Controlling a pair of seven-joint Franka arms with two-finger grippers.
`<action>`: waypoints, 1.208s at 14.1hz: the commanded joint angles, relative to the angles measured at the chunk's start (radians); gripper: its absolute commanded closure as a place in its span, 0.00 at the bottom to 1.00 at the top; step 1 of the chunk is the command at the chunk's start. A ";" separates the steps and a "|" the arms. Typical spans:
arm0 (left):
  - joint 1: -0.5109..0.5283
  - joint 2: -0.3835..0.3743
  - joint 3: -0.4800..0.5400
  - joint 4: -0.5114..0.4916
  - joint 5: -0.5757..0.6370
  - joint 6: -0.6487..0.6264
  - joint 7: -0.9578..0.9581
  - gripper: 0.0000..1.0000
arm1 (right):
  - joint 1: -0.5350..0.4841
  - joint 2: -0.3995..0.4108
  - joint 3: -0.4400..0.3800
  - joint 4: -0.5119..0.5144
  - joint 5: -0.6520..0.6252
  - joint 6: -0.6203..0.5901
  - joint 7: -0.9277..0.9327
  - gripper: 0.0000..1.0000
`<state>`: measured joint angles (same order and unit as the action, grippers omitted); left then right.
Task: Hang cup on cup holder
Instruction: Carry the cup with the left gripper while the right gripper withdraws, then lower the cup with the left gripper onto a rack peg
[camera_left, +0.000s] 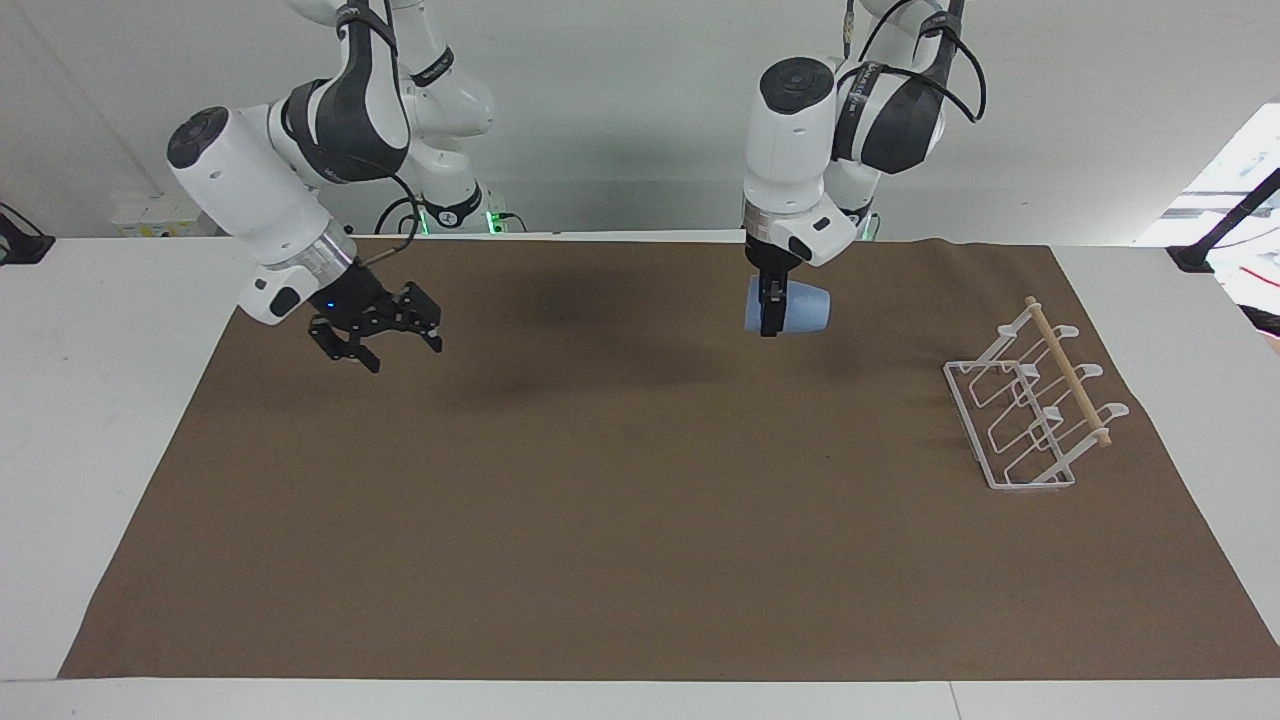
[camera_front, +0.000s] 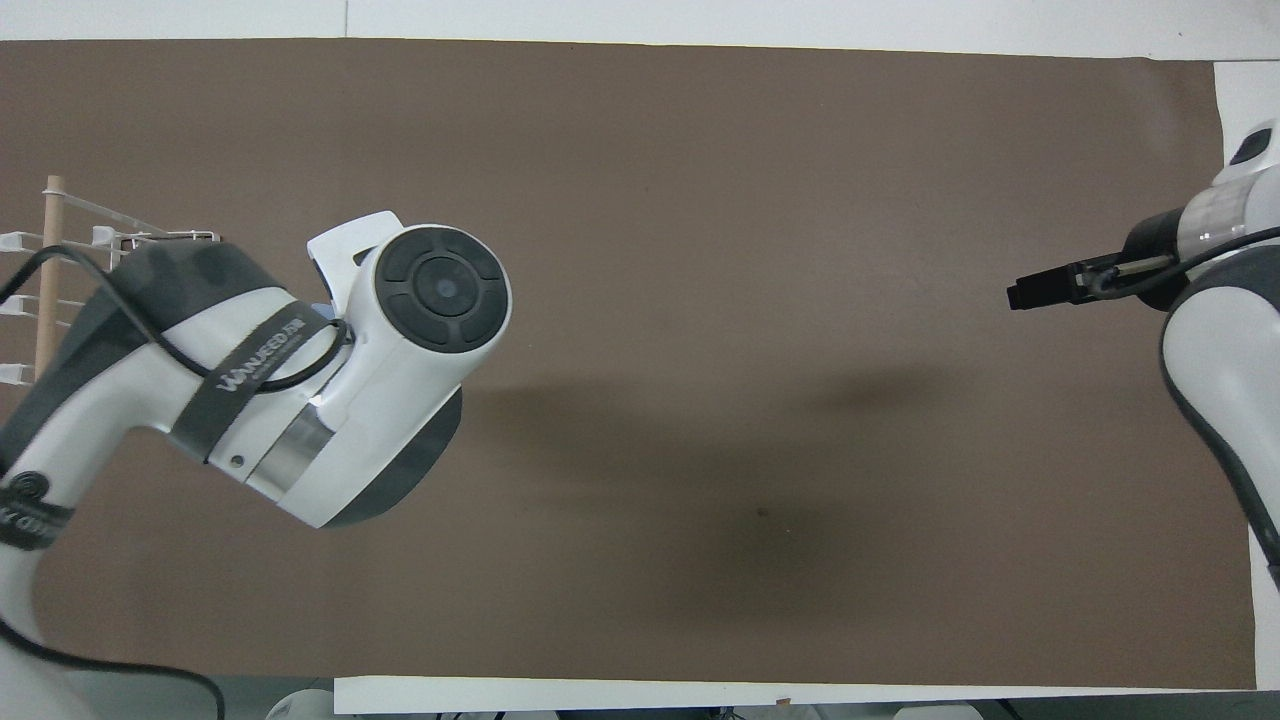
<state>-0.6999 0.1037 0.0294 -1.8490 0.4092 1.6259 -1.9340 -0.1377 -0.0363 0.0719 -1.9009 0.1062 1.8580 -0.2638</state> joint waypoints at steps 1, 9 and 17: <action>-0.013 0.161 0.001 0.016 0.243 -0.154 -0.046 1.00 | -0.066 0.003 0.014 0.138 -0.104 -0.170 -0.002 0.01; 0.114 0.278 0.037 0.007 0.755 -0.342 -0.322 1.00 | -0.013 0.032 0.011 0.382 -0.146 -0.503 0.167 0.01; 0.200 0.289 0.032 0.008 0.904 -0.256 -0.319 1.00 | 0.050 0.006 -0.070 0.352 -0.160 -0.519 0.169 0.01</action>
<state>-0.5253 0.3908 0.0695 -1.8383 1.2823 1.3431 -2.2422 -0.0957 -0.0241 0.0013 -1.5505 -0.0350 1.3552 -0.1018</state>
